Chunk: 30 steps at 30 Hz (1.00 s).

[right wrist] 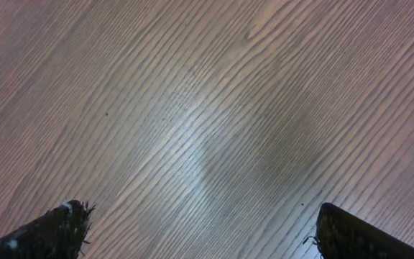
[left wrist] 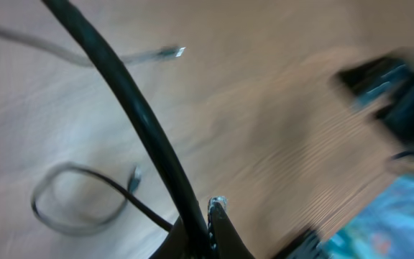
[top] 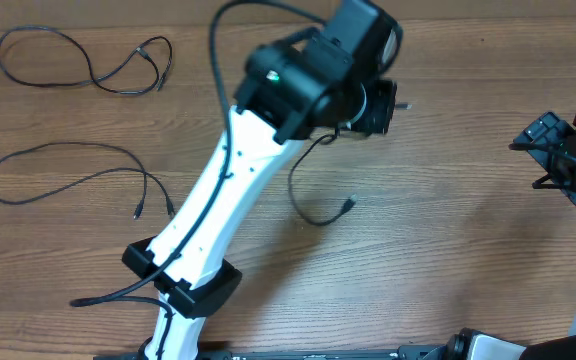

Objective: Untangle cables

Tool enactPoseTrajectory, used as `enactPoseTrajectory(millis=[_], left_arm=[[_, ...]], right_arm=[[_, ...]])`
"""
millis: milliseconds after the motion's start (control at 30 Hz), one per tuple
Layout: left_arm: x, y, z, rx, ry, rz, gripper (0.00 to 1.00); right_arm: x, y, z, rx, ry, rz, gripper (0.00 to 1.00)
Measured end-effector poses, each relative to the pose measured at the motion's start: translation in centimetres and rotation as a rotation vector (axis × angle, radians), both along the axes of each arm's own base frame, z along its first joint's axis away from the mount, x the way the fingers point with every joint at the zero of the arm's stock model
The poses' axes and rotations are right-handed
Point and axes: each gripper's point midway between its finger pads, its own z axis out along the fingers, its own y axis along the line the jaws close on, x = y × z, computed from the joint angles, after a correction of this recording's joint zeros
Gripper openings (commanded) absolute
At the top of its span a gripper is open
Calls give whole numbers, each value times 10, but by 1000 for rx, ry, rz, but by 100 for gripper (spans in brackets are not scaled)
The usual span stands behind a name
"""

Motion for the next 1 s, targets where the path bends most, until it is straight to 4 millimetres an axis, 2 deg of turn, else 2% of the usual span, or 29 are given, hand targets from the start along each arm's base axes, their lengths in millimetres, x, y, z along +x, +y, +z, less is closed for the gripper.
enactPoseTrajectory(millis=[100, 167, 300, 433, 833, 1000], left_arm=[[18, 0, 45, -151, -107, -16, 4], [29, 8, 76, -238, -177, -10, 4], [46, 32, 111, -320, -267, 24, 4], [56, 45, 115, -326, -283, 53, 4], [71, 38, 153, -411, -441, 40, 4], [70, 38, 150, -406, -428, 37, 4]], right_arm=[[0, 0, 0, 0, 0, 0, 100], [0, 0, 0, 0, 0, 0, 100], [0, 0, 0, 1, 0, 0, 100], [0, 0, 0, 0, 0, 0, 100], [0, 0, 0, 0, 0, 0, 100], [0, 0, 0, 0, 0, 0, 100]])
